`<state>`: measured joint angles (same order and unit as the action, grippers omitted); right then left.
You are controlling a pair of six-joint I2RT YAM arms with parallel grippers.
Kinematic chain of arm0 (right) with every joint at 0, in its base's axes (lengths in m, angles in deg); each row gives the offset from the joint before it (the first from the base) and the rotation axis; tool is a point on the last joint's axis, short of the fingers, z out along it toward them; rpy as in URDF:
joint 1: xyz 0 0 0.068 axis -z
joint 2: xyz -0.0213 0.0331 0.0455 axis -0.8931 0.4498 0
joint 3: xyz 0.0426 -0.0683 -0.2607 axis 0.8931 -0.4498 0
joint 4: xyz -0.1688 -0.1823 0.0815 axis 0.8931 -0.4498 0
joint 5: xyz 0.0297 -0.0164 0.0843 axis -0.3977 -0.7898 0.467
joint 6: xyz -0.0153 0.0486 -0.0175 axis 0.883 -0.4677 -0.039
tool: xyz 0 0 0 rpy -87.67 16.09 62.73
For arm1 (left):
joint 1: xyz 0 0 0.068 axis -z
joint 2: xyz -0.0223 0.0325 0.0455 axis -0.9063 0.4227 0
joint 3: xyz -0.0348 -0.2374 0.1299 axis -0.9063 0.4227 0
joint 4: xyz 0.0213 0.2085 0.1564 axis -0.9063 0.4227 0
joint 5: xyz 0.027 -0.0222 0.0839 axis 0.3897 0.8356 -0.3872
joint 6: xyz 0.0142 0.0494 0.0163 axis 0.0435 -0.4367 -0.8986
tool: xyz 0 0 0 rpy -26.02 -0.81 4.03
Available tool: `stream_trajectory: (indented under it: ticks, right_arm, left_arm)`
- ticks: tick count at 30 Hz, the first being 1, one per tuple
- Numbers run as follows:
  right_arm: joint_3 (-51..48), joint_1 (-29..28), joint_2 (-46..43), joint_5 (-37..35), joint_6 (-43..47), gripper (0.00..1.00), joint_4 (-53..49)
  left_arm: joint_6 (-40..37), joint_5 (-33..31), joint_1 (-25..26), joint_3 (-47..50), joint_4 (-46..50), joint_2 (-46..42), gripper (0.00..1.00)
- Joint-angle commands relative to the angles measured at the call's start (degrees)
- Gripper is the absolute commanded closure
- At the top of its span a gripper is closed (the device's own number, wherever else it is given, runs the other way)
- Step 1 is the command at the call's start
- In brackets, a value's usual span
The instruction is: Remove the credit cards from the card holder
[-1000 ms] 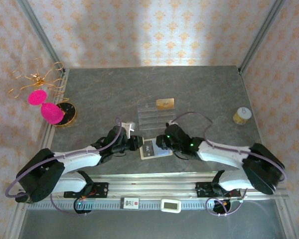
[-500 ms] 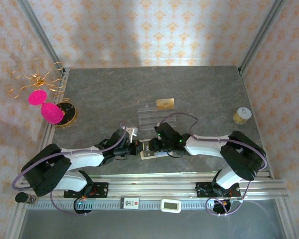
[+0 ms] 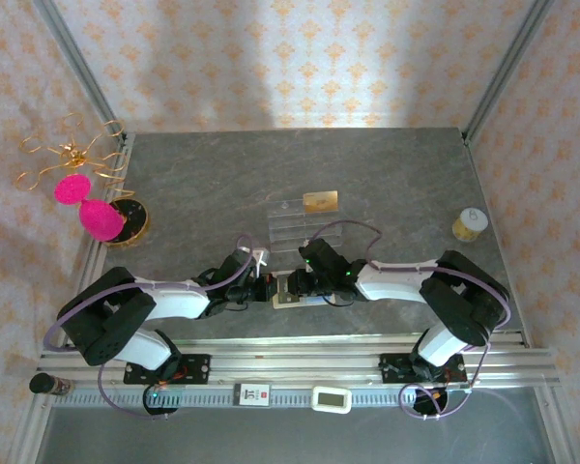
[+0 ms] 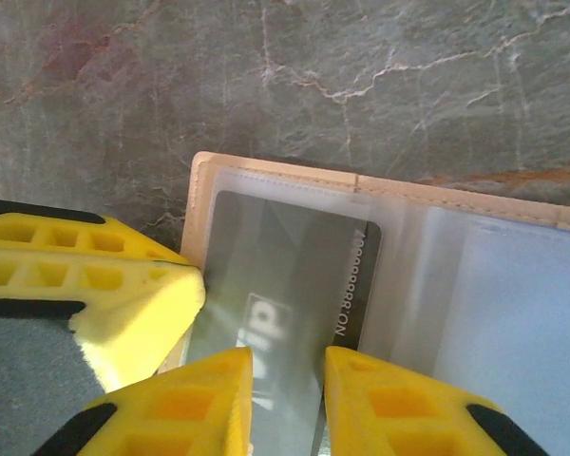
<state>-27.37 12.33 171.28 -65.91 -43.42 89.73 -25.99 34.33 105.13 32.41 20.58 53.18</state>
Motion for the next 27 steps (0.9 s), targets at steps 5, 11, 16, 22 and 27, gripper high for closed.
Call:
stream_trajectory:
  ticks: [5, 11, 16, 22, 27]
  right_arm:
    - [-1.03, 0.22, -0.76, -8.72, -2.62, 0.77, -4.43]
    - [-0.64, 0.22, -2.5, -11.38, -2.44, 0.76, -6.97]
    - [-0.46, 0.14, -5.87, -9.46, -1.12, 0.73, -5.55]
    - [-0.71, 2.09, -6.58, -1.88, -0.22, 0.77, -3.73]
    - [-1.76, 2.95, -3.78, 2.82, -1.67, 0.81, -0.46]
  left_arm:
    - [-1.92, -1.78, 0.2, -0.28, 4.76, 2.0, 1.0]
    - [-2.27, -2.02, 0.1, -0.64, 4.89, 2.08, 1.0]
    - [-3.34, -1.63, 0.33, -2.27, 6.48, -0.85, 1.0]
    - [-5.51, -3.34, 2.31, -5.12, 10.51, -4.79, 1.0]
    - [-4.58, -4.5, 2.84, -4.4, 10.82, -1.84, 1.0]
